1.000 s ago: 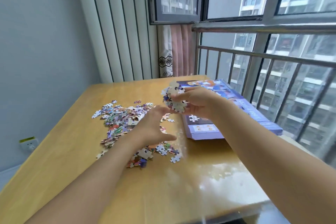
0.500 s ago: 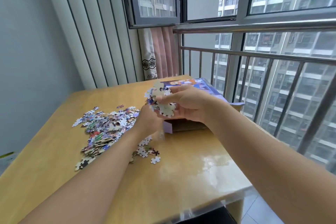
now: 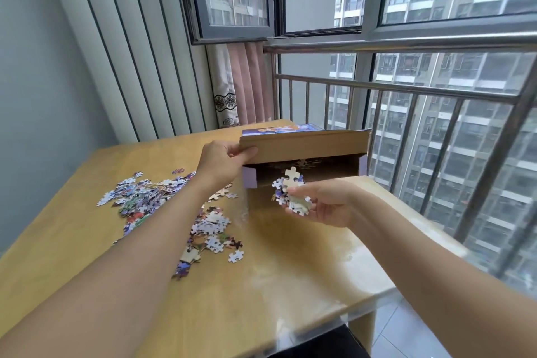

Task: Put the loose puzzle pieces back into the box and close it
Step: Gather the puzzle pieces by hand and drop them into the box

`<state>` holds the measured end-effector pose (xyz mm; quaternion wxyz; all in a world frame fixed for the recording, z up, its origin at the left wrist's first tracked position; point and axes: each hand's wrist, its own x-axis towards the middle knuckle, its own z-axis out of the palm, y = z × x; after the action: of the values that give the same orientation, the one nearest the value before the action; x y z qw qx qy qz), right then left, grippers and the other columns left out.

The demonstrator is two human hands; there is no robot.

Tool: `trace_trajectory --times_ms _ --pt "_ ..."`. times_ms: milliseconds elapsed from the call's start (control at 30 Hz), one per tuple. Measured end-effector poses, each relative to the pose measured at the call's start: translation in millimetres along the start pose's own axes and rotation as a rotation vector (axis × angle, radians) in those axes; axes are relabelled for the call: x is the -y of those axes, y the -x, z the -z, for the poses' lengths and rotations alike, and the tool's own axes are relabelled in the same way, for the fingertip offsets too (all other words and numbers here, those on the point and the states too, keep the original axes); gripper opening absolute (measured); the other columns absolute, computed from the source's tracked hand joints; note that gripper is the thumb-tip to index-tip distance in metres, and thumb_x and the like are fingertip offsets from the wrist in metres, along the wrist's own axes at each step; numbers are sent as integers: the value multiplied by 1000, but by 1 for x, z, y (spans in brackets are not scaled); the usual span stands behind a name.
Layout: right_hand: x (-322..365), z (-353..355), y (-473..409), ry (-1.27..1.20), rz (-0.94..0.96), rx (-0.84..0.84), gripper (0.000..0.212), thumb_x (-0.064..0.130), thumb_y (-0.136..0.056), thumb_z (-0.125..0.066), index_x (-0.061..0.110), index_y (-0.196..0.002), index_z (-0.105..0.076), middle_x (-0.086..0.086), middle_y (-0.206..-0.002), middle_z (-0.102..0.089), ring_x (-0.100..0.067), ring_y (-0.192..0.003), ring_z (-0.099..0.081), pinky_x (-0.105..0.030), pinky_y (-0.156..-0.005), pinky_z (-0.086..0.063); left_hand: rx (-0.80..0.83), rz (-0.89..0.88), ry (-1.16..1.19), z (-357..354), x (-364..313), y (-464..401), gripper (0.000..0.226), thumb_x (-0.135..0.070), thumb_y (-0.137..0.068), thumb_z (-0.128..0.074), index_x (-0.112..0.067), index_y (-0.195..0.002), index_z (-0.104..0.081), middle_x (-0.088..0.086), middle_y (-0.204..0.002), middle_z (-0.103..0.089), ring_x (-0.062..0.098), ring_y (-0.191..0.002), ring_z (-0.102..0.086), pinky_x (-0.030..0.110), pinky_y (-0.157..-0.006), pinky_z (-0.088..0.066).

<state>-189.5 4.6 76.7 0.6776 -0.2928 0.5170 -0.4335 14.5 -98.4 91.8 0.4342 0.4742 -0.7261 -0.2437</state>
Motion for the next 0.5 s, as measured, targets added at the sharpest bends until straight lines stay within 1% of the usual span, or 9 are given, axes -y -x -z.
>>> trace_trajectory --times_ms 67,100,200,300,433,500 --pt "3 3 -3 -73 -14 -28 36 -3 -87 -72 -7 -120 -61 -25 -123 -65 -30 -92 -71 -34 -64 -63 -3 9 12 0 -1 0 25 -35 -89 -75 -20 -108 -79 -6 -95 -77 17 -99 -70 29 -87 -54" --pt "4 4 -5 -101 -18 -38 37 -4 -87 -71 -7 -122 -60 -26 -123 -65 -30 -90 -72 -34 -62 -63 -4 4 17 0 -1 0 24 -36 -89 -75 -20 -107 -79 -6 -94 -77 18 -99 -70 32 -88 -55" --pt "10 6 -6 -144 -14 -50 36 -4 -87 -70 -8 -122 -61 -26 -119 -67 -30 -88 -73 -34 -62 -63 5 -20 13 1 -4 1 24 -36 -89 -75 -21 -107 -79 -6 -93 -77 19 -98 -70 32 -88 -55" --pt "17 4 -4 -165 -8 -55 33 -5 -86 -72 -8 -118 -64 -25 -117 -68 -30 -93 -73 -35 -64 -63 -4 -32 -1 2 -6 1 23 -35 -89 -74 -21 -107 -80 -8 -89 -77 19 -94 -70 26 -82 -53" --pt "23 -2 -5 -200 -6 -81 32 -7 -85 -72 -7 -116 -64 -25 -118 -68 -32 -89 -73 -36 -59 -62 -13 -44 -10 3 -8 0 24 -36 -89 -75 -22 -108 -79 -7 -91 -77 18 -95 -70 36 -89 -56" --pt "26 -5 -6 -204 -1 -99 31 -8 -84 -72 -8 -115 -65 -25 -118 -67 -33 -85 -73 -35 -57 -62 -12 -56 -24 3 -6 0 24 -36 -89 -74 -23 -109 -79 -6 -92 -78 19 -95 -71 39 -89 -56"
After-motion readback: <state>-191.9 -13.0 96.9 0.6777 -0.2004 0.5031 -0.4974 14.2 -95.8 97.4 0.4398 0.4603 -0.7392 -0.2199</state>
